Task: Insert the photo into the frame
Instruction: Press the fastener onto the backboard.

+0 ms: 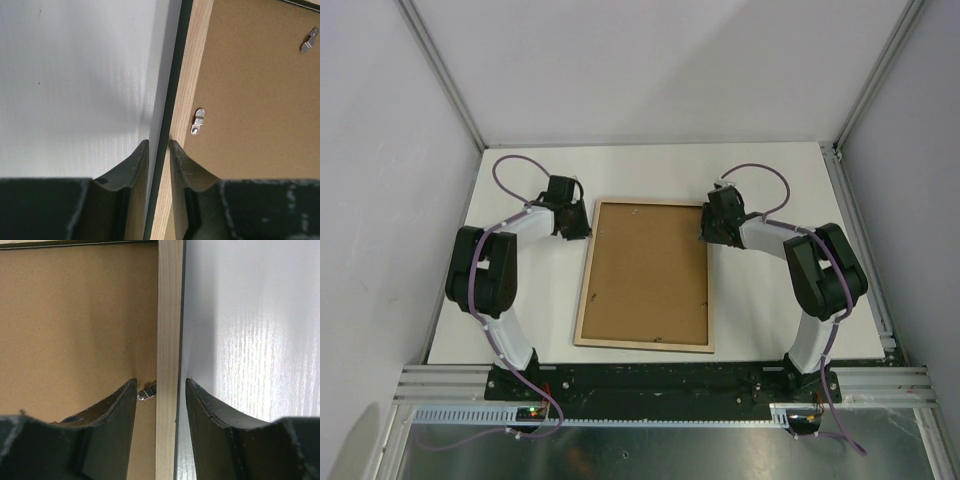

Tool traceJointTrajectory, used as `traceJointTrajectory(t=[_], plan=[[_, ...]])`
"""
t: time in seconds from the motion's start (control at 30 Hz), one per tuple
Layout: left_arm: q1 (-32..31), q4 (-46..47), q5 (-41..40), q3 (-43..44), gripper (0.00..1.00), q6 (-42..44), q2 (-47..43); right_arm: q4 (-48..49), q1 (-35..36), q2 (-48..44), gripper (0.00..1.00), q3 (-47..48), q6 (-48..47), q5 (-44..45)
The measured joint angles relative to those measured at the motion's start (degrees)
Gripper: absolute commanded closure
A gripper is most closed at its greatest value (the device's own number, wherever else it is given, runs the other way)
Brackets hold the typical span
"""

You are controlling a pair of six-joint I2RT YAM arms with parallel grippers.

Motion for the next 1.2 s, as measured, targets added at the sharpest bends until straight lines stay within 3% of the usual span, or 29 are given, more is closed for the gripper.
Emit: traceJointTrajectory(t=[0.23, 0.57, 0.77, 0.87, 1.03, 1.2], plan=[[0.0, 0.0, 0.0, 0.0, 0.73, 0.0, 0.0, -0.1, 0.4, 0.1, 0.62, 0.2, 0.0, 0.3], [0.1, 0.0, 0.0, 0.0, 0.73, 0.0, 0.0, -1.5, 0.3, 0.2, 0.82, 1.0, -0.2, 2.0], [0.1, 0.0, 0.0, 0.0, 0.73, 0.0, 0.0, -1.9, 0.3, 0.3, 0.85, 1.3, -0.2, 2.2], [0.1, 0.0, 0.0, 0.0, 0.73, 0.0, 0.0, -1.9, 0.3, 0.3, 0.77, 1.3, -0.2, 2.2], [0.1, 0.0, 0.1, 0.0, 0.73, 0.0, 0.0, -1.9, -0.1, 0.3, 0.47, 1.3, -0.1, 1.4], [0.1, 0.0, 0.1, 0.0, 0.73, 0.0, 0.0, -2.6, -0.6, 0.2, 0.42, 1.3, -0.5, 0.6]])
